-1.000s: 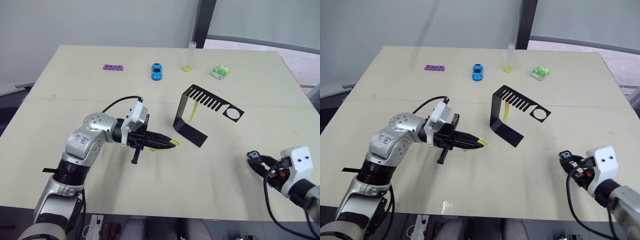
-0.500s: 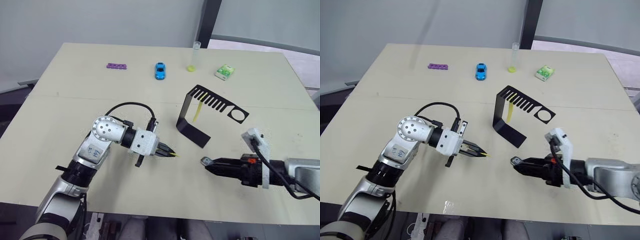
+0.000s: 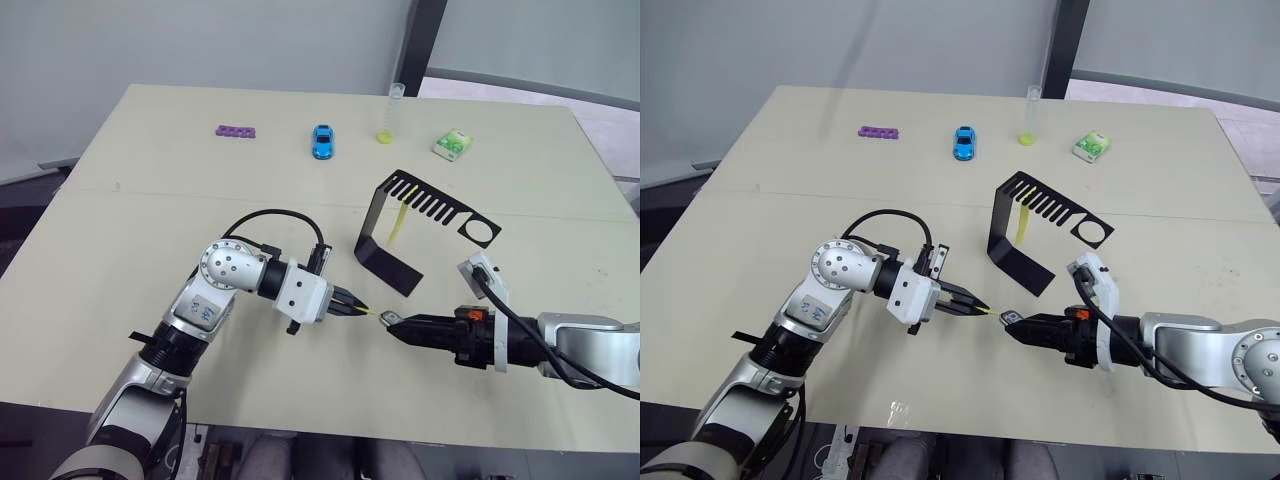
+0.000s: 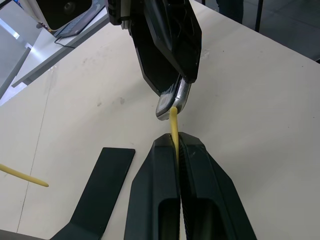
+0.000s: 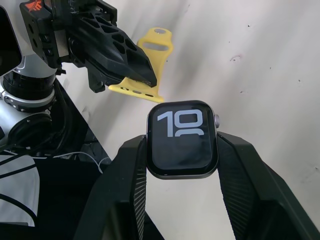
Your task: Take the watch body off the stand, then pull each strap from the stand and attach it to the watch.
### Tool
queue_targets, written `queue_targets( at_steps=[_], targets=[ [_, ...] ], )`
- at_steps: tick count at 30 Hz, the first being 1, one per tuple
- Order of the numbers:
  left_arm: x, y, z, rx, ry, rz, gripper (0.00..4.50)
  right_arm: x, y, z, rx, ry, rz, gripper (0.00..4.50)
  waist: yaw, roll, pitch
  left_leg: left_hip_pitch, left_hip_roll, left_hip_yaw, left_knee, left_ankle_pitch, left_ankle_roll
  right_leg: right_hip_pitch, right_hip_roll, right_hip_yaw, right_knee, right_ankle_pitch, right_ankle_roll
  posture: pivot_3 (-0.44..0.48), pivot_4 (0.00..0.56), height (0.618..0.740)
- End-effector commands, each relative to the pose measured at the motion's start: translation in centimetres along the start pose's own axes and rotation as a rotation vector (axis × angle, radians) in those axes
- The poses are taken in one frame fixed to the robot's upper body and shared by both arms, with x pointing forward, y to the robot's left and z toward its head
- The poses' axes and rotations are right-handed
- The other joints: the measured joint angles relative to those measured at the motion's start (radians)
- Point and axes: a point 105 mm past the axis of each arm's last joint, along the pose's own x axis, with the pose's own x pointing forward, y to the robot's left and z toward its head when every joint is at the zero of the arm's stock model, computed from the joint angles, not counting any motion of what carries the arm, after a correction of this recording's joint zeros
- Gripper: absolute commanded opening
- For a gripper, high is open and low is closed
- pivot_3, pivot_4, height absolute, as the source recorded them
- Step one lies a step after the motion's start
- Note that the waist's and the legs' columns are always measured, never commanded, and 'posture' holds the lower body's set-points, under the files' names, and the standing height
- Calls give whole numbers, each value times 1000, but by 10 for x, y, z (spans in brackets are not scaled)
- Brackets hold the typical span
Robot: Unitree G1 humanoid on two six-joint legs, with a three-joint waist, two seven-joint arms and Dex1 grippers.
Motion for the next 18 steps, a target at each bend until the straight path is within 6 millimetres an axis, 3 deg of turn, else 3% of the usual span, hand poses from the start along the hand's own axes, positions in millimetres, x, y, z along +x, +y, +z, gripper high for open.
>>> queue_targets(
  at_steps=[1, 18],
  targets=[
    [-1, 4, 8, 61, -7, -1, 0, 0, 8, 4, -3, -25, 43, 1510, 0, 0, 0, 0, 0, 0, 0, 0, 0, 0, 0, 0, 0, 0, 0, 0, 150, 740],
    [-1, 6, 7, 87, -9, 2, 0, 0, 6, 5, 23, -51, 55, 1510, 0, 0, 0, 0, 0, 0, 0, 0, 0, 0, 0, -1, -3, 0, 0, 0, 150, 740]
  ],
)
